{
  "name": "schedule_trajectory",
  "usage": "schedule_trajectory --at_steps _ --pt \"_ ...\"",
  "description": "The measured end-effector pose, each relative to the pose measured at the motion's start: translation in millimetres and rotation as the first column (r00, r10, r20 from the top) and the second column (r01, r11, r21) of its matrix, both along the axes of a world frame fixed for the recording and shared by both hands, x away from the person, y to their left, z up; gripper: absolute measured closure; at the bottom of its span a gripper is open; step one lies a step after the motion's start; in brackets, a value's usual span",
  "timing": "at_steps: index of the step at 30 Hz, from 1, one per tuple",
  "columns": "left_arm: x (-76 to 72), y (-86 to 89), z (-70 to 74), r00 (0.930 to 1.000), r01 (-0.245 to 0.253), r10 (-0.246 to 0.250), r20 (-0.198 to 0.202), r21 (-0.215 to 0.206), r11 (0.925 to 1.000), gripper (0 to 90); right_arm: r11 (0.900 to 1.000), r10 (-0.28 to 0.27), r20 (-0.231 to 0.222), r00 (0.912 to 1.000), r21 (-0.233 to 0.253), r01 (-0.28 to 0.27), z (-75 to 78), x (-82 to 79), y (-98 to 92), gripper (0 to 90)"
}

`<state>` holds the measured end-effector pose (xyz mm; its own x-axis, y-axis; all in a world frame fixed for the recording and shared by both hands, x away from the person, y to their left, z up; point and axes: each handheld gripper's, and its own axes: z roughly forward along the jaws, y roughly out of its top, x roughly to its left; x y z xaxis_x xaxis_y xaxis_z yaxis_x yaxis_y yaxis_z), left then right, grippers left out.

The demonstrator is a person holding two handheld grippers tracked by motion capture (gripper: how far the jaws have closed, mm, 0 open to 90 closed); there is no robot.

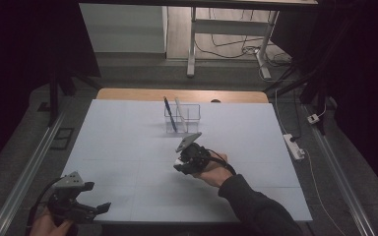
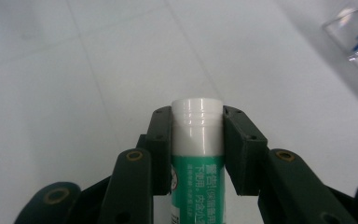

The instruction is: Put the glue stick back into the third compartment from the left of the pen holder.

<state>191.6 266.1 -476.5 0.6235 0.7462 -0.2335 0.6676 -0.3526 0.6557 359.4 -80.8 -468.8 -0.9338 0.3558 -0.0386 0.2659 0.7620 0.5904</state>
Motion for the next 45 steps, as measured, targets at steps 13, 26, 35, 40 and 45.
schedule_trajectory --at_steps 13,26,35,40,45 --pt "0.2 0.8 0.0 1.0 -0.003 0.003 -0.001 -0.008 1.0 2.1 0.987 -0.114 0.036 0.9929 0.12 0.109 23.1 19.4 -16.8 64.9" --pt "0.1 1.2 -0.1 1.0 -0.004 0.004 -0.001 -0.011 0.9999 2.0 0.96 -0.191 0.06 0.9797 0.218 0.174 38.5 41.7 -28.2 64.9" --pt "0.0 1.2 0.0 1.0 -0.002 0.002 0.0 -0.012 0.9999 2.1 0.937 -0.248 0.081 0.9654 0.274 0.217 48.7 57.7 -31.9 64.9" --pt "0.0 1.2 -0.1 1.0 -0.002 0.002 0.0 -0.014 0.9999 2.1 0.916 -0.291 0.08 0.9535 0.31 0.253 49.9 69.7 -35.0 64.9" --pt "0.0 1.3 -0.1 1.0 -0.001 0.001 0.0 -0.014 0.9999 2.1 0.902 -0.322 0.082 0.943 0.328 0.28 49.9 79.8 -36.0 64.9"
